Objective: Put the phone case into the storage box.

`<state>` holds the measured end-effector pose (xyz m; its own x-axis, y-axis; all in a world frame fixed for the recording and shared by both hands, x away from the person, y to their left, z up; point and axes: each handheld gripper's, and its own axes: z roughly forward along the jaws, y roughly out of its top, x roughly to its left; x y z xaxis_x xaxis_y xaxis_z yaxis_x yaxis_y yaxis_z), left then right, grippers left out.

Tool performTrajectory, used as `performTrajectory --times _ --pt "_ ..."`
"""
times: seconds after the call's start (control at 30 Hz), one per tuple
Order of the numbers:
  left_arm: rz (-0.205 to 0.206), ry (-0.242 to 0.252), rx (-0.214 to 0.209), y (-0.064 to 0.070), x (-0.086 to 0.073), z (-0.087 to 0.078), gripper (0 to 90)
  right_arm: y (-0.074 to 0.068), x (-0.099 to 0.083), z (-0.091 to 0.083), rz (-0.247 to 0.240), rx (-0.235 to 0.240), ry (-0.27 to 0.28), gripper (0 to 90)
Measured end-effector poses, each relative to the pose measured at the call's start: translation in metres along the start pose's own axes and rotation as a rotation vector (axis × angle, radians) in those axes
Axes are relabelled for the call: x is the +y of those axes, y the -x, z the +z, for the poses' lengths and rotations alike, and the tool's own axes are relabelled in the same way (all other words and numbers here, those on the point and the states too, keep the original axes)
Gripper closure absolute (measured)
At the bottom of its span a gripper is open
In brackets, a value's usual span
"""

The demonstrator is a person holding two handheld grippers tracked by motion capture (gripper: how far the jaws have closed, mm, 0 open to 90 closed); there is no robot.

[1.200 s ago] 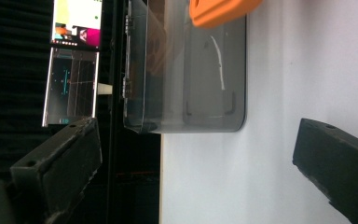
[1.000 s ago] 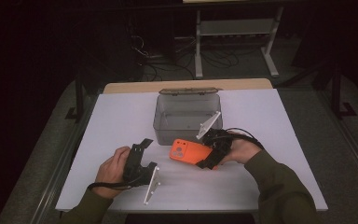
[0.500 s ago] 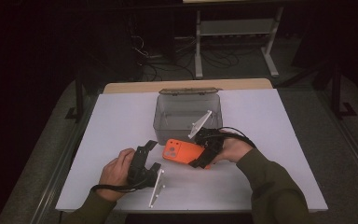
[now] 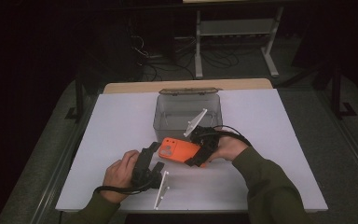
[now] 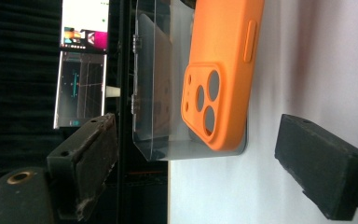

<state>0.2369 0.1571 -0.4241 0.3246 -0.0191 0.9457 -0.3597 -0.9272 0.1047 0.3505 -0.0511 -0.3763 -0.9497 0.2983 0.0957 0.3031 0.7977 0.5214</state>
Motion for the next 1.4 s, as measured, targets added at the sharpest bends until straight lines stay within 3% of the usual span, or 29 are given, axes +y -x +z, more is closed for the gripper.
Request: performTrajectory --times 0.27,0.57,0.77,0.9,1.4 --pt "0.008 -0.001 0.008 0.001 0.010 0.002 18.3 0.000 0.004 0.001 -0.001 0.004 0.006 15.8" --pt "0.030 0.011 -0.009 0.003 0.022 0.007 26.8 0.000 0.007 0.002 0.000 0.007 0.003 15.7" --pt "0.056 -0.006 -0.024 0.004 0.028 0.009 33.8 0.001 0.009 0.002 -0.001 0.003 0.000 15.7" --pt "0.043 0.007 -0.019 0.007 0.032 0.012 37.0 0.002 0.011 0.002 0.001 0.001 0.000 15.7" --pt "0.066 -0.048 -0.011 0.007 0.037 0.015 54.7 0.003 0.015 0.004 0.003 -0.005 0.000 15.7"
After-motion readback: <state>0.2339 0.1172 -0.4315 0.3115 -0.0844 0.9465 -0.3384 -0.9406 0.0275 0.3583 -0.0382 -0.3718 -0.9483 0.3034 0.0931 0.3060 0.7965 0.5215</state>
